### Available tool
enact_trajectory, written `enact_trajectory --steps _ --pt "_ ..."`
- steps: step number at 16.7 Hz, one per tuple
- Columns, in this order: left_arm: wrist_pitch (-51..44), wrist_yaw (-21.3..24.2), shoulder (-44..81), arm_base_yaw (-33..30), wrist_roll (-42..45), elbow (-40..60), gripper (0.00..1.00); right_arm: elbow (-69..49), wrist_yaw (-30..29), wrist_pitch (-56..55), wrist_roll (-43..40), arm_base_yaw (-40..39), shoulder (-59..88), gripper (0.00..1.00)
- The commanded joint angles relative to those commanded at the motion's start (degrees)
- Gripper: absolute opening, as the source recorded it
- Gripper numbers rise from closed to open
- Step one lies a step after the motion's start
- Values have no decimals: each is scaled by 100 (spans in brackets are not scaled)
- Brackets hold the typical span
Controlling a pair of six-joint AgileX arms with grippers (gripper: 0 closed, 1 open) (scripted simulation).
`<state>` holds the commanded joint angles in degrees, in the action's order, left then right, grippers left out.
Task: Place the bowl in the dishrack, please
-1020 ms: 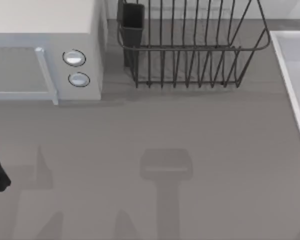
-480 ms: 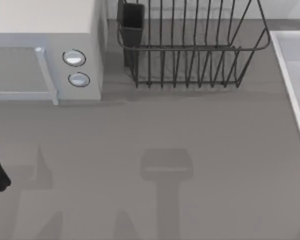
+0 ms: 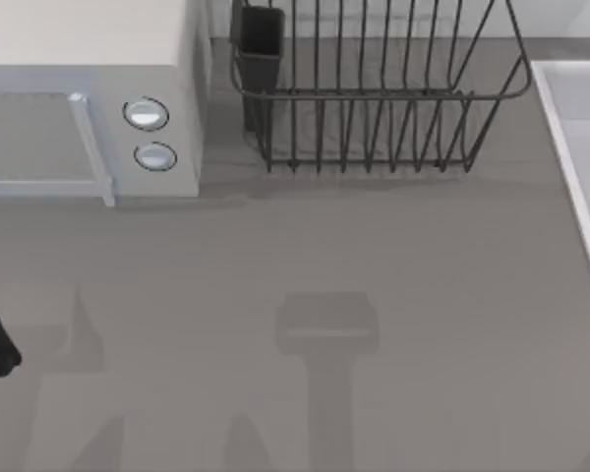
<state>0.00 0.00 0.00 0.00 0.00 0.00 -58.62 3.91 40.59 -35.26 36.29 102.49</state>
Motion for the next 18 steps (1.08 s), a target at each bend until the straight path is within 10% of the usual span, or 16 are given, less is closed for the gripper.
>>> enact_trajectory --steps 8,18 --pt "0 0 0 0 0 0 100 -402 6 408 -23 35 -15 0" --pt "0 0 0 0 0 0 100 -3560 12 4108 -73 73 -399 0"
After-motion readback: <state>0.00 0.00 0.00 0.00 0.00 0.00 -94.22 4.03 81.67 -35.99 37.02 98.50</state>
